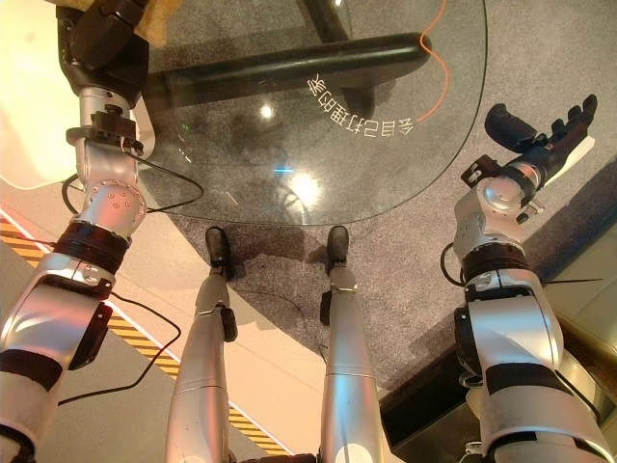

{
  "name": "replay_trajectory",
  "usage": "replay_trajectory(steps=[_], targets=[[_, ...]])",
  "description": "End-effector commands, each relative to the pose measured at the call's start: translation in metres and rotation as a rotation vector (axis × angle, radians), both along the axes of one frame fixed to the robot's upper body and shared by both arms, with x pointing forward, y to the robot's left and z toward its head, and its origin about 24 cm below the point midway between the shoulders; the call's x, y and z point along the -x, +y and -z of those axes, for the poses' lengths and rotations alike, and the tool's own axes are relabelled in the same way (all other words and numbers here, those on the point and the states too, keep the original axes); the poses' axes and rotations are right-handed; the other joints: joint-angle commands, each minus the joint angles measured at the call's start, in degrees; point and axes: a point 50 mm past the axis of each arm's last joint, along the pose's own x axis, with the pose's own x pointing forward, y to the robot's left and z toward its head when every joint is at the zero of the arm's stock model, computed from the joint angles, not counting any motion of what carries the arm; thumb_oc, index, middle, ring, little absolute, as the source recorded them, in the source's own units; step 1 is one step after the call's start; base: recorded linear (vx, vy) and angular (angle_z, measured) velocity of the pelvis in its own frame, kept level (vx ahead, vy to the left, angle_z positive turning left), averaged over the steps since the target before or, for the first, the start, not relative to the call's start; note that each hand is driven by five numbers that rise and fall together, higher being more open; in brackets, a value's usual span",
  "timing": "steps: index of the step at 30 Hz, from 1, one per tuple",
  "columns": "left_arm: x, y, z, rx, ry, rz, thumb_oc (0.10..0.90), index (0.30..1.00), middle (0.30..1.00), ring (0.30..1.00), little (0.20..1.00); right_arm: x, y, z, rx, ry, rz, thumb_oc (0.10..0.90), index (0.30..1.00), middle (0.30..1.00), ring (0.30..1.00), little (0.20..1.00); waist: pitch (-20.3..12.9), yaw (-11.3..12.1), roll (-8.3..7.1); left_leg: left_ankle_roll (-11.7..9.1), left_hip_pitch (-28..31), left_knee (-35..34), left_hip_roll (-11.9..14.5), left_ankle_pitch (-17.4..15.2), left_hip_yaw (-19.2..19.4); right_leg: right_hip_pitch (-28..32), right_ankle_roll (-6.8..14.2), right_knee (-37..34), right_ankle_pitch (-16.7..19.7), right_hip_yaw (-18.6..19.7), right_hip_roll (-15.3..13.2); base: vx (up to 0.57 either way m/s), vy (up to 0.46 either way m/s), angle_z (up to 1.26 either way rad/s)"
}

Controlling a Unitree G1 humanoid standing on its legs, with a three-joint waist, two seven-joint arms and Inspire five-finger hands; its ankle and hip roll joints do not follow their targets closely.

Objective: Wipe the table with a cloth and put it in the basket.

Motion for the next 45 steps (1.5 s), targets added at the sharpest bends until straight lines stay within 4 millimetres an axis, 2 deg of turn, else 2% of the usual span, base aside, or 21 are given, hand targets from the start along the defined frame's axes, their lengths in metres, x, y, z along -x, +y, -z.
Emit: replay_trajectory(steps=[1,11,19,32,45], targets=[[0.037,0.005,-0.089,-0.008,-0.409,-0.041,0.1,0.3,0.3,0.3,0.2,0.024,-0.043,-0.018,0.0,-0.053,0.134,0.8,0.9,0.9,0.9,0.9,-1.4,1.2,-1.34,3.3,3.1,3.6,-5.2,-9.3,1.4,5.9,-3.6,-7.4,0.2,-2.8,7.5,0.0,0.0,0.0],[0.044,0.024,-0.088,0.104,-0.444,-0.091,0.1,0.3,0.3,0.3,0.2,0.031,-0.055,0.021,-0.017,0.127,0.146,0.8,0.9,0.9,0.9,0.9,-1.4,1.7,-0.82,3.4,3.3,4.2,-5.2,-9.9,1.3,6.3,-3.8,-7.2,-0.6,-3.2,7.1,0.0,0.0,0.0],[0.047,0.037,-0.083,0.127,-0.452,-0.137,0.1,0.3,0.3,0.3,0.2,0.036,-0.06,0.04,-0.025,0.199,0.148,0.8,0.9,0.9,0.9,0.9,-1.4,2.2,-0.5,3.5,3.0,4.7,-5.3,-10.1,1.1,6.2,-4.1,-6.9,-1.0,-3.5,7.1,0.0,0.0,0.0],[0.049,0.052,-0.077,0.159,-0.42,-0.2,0.1,0.3,0.3,0.3,0.2,0.038,-0.062,0.042,-0.015,0.217,0.151,0.8,0.9,0.9,0.9,0.9,-1.4,2.8,-0.43,3.7,2.4,5.1,-5.4,-10.1,0.8,5.7,-4.3,-6.0,-1.3,-4.0,7.1,0.0,0.0,0.0],[0.043,0.093,-0.049,0.26,-0.258,-0.384,0.1,0.3,0.3,0.3,0.2,0.039,-0.064,0.043,-0.015,0.217,0.154,0.8,0.9,0.9,0.9,0.9,-1.4,3.1,-0.16,3.6,1.2,5.6,-5.4,-9.5,0.5,4.7,-4.5,-5.6,-1.3,-4.5,7.0,0.0,0.0,0.0]])
